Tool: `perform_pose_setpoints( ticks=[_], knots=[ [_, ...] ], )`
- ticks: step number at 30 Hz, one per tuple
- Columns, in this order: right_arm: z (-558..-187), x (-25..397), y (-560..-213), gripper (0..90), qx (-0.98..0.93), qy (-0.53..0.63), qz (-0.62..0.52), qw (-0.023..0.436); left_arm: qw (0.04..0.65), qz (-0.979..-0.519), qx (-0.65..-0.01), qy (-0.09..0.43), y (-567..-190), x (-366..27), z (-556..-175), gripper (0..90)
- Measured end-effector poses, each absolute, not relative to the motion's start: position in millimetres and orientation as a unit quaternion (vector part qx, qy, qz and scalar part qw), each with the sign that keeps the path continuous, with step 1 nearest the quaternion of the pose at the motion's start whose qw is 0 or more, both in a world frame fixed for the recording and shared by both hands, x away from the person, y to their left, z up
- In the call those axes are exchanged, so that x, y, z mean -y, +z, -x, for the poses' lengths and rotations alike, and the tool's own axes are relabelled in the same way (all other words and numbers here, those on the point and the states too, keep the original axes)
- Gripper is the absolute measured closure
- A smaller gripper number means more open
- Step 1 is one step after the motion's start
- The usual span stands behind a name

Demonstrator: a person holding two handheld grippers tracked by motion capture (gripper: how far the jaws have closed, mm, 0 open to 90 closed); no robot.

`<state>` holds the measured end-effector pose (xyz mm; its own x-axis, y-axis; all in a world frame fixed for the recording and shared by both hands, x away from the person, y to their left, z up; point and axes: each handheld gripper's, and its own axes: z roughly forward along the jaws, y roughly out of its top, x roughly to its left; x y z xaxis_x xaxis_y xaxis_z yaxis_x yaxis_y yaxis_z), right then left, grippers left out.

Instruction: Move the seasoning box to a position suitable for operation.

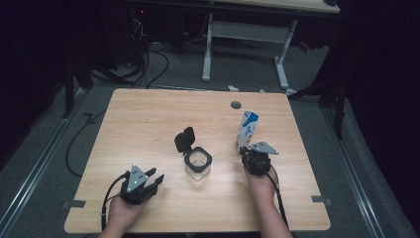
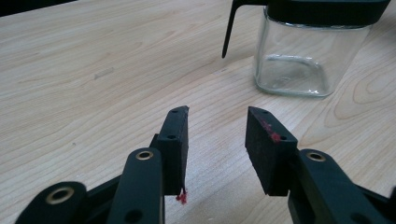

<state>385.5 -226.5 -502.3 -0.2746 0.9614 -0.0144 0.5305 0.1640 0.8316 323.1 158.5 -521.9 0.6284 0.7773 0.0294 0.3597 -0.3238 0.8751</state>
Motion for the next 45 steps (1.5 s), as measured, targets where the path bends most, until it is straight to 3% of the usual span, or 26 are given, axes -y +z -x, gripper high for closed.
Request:
perform_pose_setpoints(
  ticks=[6, 10, 31, 35, 37, 42, 45],
  knots=[
    [-397.0, 217.5, -504.0, 80.9, -0.702, 0.359, -0.541, 0.292, 0.456, -0.777, -0.369, 0.228, -522.0, -163.2, -324.4, 59.7],
    [-398.4, 214.6, -504.1, 90.0, -0.701, 0.348, -0.544, 0.303, 0.456, -0.776, -0.371, 0.228, -522.0, -165.0, -325.1, 59.4],
    [-368.0, 257.3, -503.9, 90.0, -0.693, 0.363, -0.543, 0.304, 0.455, -0.778, -0.367, 0.23, -522.4, -162.1, -324.3, 59.4],
    [-370.9, 248.9, -502.5, 78.5, -0.692, 0.381, -0.539, 0.292, 0.454, -0.779, -0.367, 0.23, -522.7, -161.7, -324.1, 59.4],
    [-376.1, 242.7, -503.0, 77.3, -0.696, 0.373, -0.538, 0.295, 0.453, -0.779, -0.367, 0.23, -522.5, -161.9, -323.9, 59.4],
    [-386.1, 241.2, -506.5, 89.8, -0.688, 0.367, -0.552, 0.294, 0.454, -0.778, -0.368, 0.231, -522.7, -163.9, -324.2, 59.4],
    [-385.5, 242.5, -506.4, 90.0, -0.689, 0.363, -0.551, 0.3, 0.453, -0.778, -0.369, 0.231, -523.0, -164.5, -324.7, 59.4]
  ],
)
